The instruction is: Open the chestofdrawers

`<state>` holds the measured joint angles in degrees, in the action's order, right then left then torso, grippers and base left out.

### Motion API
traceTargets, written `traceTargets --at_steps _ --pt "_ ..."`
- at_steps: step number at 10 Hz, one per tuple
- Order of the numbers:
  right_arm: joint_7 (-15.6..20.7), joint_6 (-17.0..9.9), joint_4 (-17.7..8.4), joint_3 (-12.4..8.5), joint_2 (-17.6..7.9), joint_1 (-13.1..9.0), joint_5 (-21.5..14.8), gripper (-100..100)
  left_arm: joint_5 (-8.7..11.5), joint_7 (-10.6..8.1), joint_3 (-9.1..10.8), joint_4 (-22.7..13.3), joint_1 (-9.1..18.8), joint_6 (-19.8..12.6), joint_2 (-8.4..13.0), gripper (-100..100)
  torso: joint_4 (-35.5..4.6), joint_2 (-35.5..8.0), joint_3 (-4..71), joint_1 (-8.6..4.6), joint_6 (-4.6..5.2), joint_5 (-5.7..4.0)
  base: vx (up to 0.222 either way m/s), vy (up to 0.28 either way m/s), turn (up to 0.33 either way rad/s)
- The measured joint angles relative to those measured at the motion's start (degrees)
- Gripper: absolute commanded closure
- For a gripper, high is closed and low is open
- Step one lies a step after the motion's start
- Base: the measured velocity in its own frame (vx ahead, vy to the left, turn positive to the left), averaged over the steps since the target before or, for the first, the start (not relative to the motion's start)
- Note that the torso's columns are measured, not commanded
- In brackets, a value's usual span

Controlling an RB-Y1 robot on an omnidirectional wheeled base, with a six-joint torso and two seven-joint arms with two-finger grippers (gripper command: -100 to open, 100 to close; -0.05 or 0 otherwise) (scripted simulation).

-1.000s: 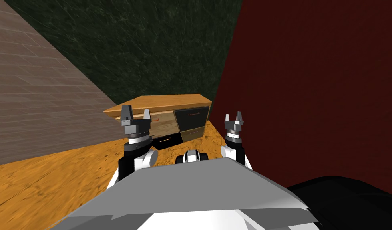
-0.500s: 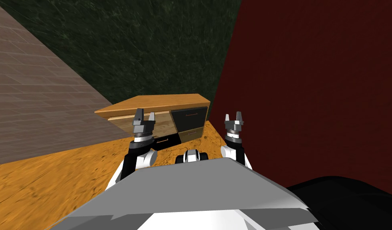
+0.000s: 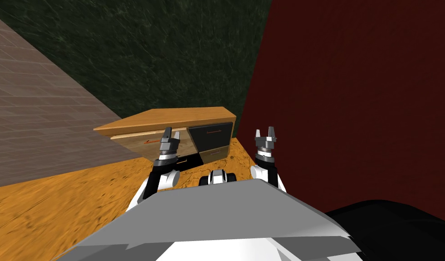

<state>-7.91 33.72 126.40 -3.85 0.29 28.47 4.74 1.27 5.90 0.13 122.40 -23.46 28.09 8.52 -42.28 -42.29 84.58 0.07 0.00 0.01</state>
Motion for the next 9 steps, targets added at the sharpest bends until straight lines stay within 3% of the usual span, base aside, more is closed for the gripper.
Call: traceTargets --at_steps 3,9 --pt "0.0 0.0 0.0 0.0 0.0 0.0 0.0 0 -0.2 0.33 0.10 -3.5 1.3 -1.0 -0.3 -100 0.0 0.0 0.0 -0.11 0.00 -0.02 0.038 -0.086 0.010" --pt "0.0 0.0 0.0 0.0 0.0 0.0 0.0 0 -0.2 0.49 0.74 -10.8 2.2 -3.3 1.1 -100 0.0 -0.1 0.0 -0.01 0.00 0.01 0.057 -0.098 0.012"
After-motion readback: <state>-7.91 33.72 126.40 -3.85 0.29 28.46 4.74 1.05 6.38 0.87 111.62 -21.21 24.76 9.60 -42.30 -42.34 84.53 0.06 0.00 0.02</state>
